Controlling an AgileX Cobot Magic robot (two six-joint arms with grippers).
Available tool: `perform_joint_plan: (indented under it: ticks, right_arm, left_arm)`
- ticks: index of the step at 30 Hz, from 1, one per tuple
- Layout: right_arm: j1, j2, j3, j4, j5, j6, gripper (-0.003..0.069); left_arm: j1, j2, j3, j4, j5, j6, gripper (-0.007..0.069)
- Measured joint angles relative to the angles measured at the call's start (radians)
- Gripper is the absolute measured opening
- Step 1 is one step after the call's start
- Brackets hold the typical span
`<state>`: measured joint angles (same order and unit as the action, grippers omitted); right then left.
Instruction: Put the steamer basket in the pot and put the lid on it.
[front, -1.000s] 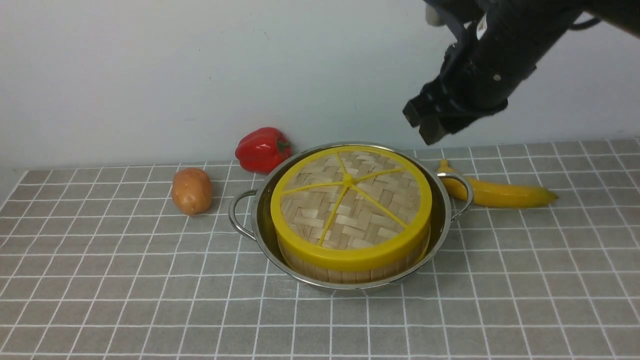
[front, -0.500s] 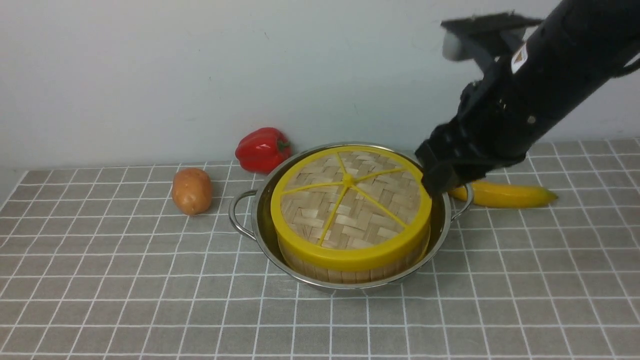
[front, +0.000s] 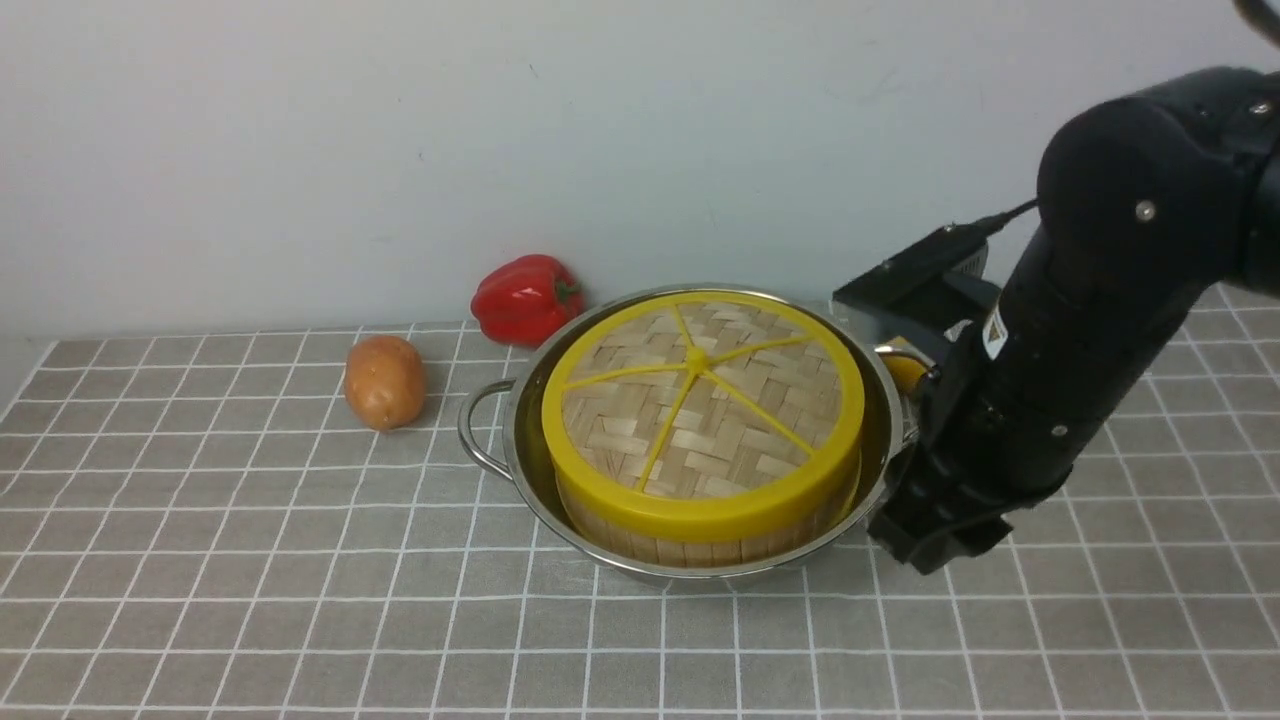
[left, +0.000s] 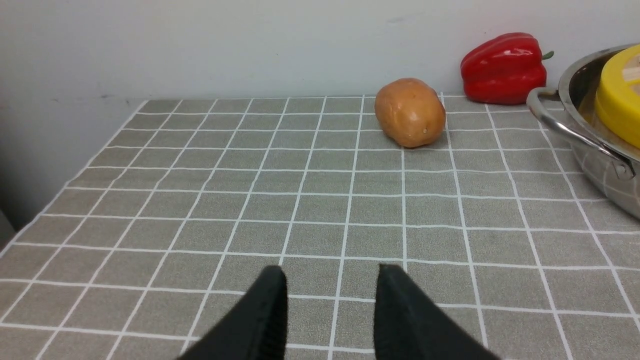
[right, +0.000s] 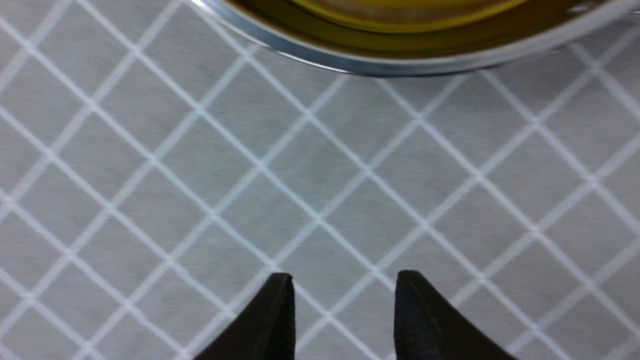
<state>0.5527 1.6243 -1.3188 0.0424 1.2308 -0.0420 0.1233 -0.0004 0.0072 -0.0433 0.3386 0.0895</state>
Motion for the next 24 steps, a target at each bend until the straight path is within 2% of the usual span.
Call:
perform_joint_plan:
  ticks: [4,7,14,19,23,24]
  right_arm:
    - [-0.027,-0.087,0.001,-0.072,0.000,0.060,0.0294]
    - [-0.031,-0.133,0.001,-0.078,0.000,0.067,0.0293]
    - [-0.034,-0.264,0.001,-0.050,0.002,0.079,0.0264]
    - [-0.034,-0.292,0.001,-0.012,-0.020,0.180,0.0241]
    - [-0.034,-0.293,0.001,-0.051,-0.025,0.082,0.0235]
    - [-0.034,-0.290,0.001,-0.142,-0.017,0.010,0.0235]
  left_arm:
    - [0.000,0.000,0.000,0.000,0.000,0.000,0.0243]
    - [0.000,0.000,0.000,0.000,0.000,0.000,0.0243]
    - [0.000,0.000,0.000,0.000,0.000,0.000,0.0243]
    - [0.000,0.000,0.000,0.000,0.000,0.000,0.0243]
    - [0.000,0.000,0.000,0.000,0.000,0.000,0.0243]
    - [0.000,0.000,0.000,0.000,0.000,0.000,0.0243]
